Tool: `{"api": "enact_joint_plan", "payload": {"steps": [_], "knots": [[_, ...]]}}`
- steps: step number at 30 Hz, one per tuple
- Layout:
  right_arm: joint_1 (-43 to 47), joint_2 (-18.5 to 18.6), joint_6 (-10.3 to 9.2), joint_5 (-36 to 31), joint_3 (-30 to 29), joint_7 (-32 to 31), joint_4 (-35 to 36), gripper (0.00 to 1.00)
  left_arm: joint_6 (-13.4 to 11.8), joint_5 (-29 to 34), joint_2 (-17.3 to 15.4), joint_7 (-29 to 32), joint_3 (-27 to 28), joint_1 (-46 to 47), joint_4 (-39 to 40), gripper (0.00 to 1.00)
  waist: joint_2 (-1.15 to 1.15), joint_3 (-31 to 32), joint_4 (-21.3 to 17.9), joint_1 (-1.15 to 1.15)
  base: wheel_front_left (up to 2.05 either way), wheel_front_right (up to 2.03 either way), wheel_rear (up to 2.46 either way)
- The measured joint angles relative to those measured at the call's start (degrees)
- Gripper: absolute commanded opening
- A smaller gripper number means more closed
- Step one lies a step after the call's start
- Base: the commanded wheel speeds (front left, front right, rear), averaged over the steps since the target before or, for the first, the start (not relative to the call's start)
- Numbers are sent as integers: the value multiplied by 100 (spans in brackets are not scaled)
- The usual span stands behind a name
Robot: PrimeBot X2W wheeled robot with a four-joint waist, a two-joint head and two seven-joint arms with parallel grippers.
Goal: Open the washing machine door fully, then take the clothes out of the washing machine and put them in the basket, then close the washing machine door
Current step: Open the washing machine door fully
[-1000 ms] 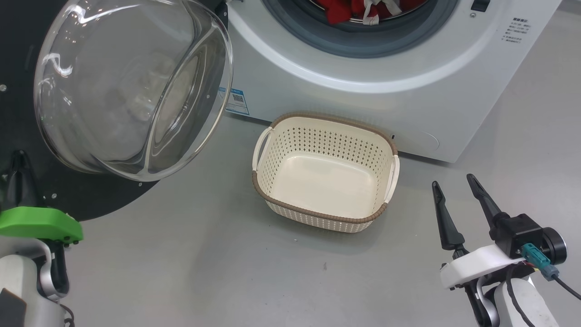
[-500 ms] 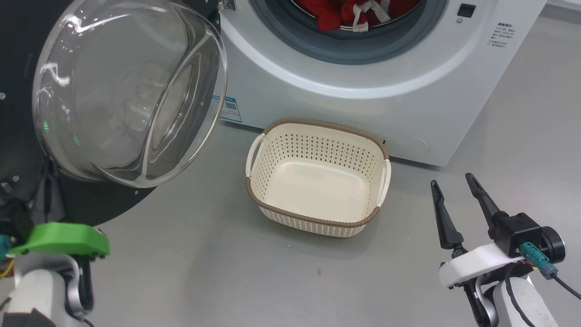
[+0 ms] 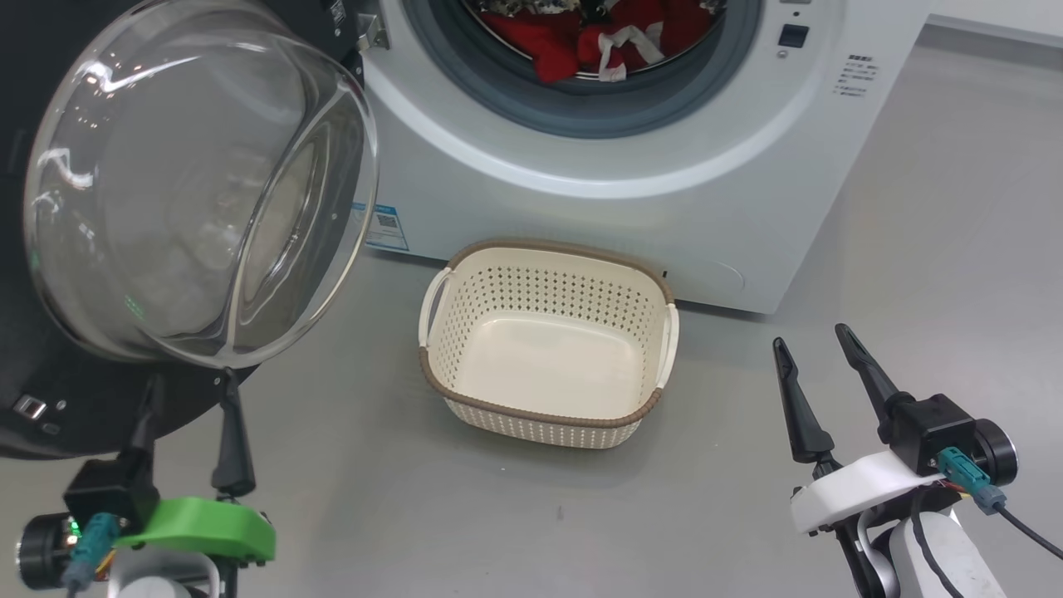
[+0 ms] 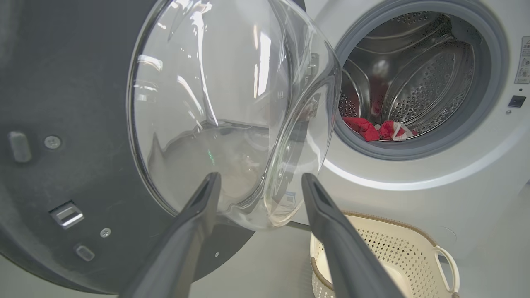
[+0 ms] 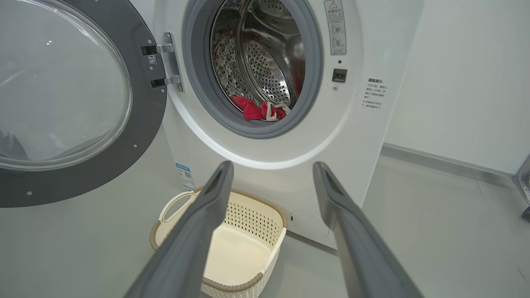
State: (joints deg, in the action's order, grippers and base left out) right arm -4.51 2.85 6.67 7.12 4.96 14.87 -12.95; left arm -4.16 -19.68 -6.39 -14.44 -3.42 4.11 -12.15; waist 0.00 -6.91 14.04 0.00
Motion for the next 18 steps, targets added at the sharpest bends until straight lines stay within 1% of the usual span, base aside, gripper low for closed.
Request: {"api": "enact_joint_plan", "payload": {"steps": [3, 9, 12, 18], "knots": [[4, -8, 0, 34, 37, 0, -19, 100, 94, 70, 26, 0, -143, -115, 73, 100, 0, 47, -110, 0, 0, 0, 0], [11, -16, 27, 45, 111, 0, -47, 100, 201, 90, 52, 0, -399, -432, 74, 100, 0, 132, -395, 0, 0, 0, 0], [43, -19, 27, 51, 142, 0, -52, 100, 244, 85, 55, 0, -424, -482, 76, 100, 0, 176, -568, 0, 0, 0, 0], [158, -22, 25, 93, 144, 0, -70, 100, 249, 54, 81, 1, -404, -543, 76, 100, 0, 284, -931, 0, 0, 0, 0]]}}
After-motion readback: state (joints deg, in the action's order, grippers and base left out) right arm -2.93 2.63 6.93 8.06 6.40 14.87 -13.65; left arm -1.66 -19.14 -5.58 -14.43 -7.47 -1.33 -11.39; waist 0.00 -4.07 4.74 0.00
